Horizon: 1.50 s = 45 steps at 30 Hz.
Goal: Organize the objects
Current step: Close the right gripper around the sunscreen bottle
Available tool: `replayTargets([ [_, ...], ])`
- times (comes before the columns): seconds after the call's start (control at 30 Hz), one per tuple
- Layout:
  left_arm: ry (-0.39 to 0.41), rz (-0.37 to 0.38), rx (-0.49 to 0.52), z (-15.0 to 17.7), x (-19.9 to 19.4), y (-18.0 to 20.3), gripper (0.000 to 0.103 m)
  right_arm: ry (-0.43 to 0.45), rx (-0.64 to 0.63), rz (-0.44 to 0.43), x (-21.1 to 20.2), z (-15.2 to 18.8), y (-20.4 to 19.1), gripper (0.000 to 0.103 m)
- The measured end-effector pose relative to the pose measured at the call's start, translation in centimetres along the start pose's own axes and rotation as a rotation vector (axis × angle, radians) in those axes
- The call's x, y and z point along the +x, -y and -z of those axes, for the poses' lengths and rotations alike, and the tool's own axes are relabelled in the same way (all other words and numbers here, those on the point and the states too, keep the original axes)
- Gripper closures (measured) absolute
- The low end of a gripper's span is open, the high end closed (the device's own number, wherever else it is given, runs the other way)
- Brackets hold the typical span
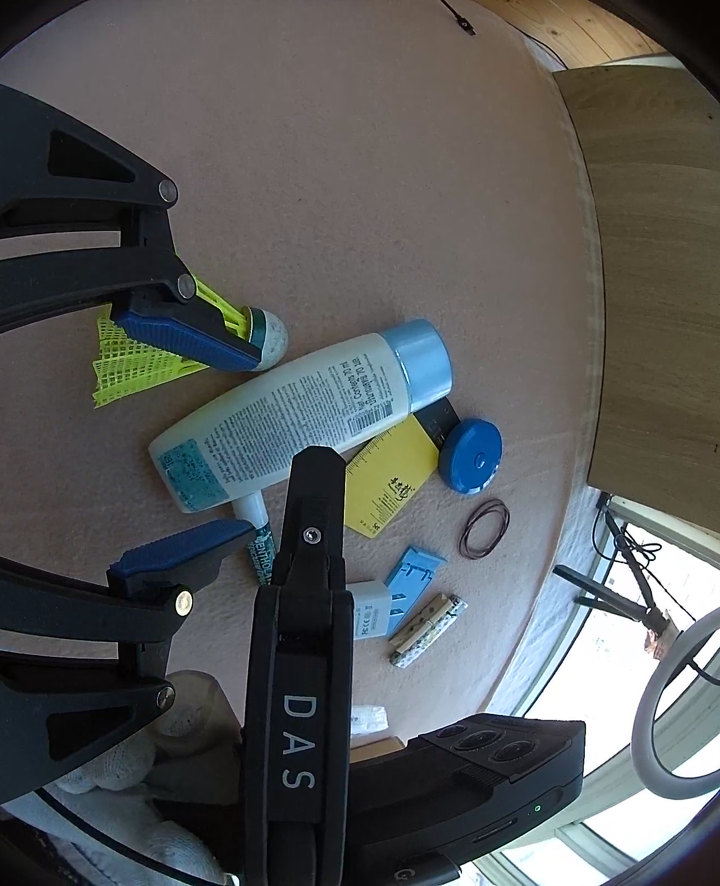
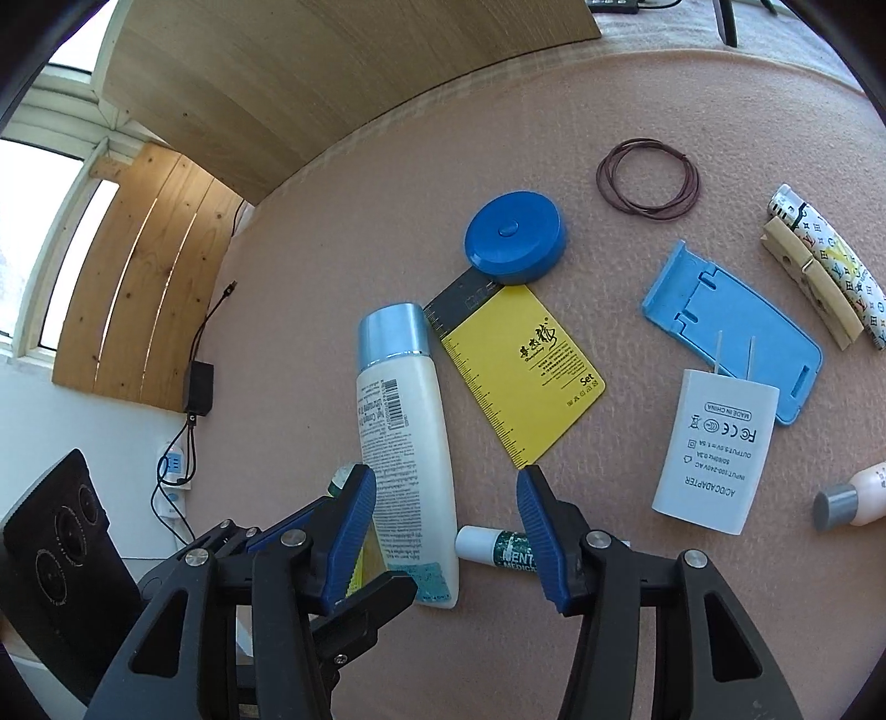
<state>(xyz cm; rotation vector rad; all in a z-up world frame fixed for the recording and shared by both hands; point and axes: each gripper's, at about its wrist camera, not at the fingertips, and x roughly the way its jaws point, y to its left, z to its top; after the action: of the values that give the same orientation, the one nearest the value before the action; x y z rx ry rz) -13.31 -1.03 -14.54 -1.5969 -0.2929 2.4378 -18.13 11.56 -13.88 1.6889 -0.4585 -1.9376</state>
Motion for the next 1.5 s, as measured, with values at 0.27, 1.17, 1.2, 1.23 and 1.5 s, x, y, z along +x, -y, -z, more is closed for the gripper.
replayTargets([
  [0.27, -0.034, -0.011, 0.023, -0.9, 1.8, -0.2, 0.043, -0.027, 0.007, -0.024, 1.5, -0.9, -0.5, 0.061],
  [1.17, -0.051, 0.029, 0.066, -0.9, 2.1, -0.9, 0.044, -0.083, 0.045, -0.057, 1.9, -0.5, 0.4, 0.069],
  [1.2, -0.058, 0.035, 0.074, -0.9, 2.2, -0.7, 0.044, -0.085, 0.046, -0.060, 2.0, -0.4, 0.5, 0.069],
  [1.23, -0.066, 0.041, 0.087, -0.8, 2.5, -0.3, 0.044, -0.088, 0.046, -0.065, 2.0, -0.3, 0.4, 0.069],
  [1.5, -0.042, 0.031, 0.079, -0.4, 1.6, 0.1, 0.044, -0.071, 0.031, -0.065, 1.5, 0.4, -0.3, 0.070],
])
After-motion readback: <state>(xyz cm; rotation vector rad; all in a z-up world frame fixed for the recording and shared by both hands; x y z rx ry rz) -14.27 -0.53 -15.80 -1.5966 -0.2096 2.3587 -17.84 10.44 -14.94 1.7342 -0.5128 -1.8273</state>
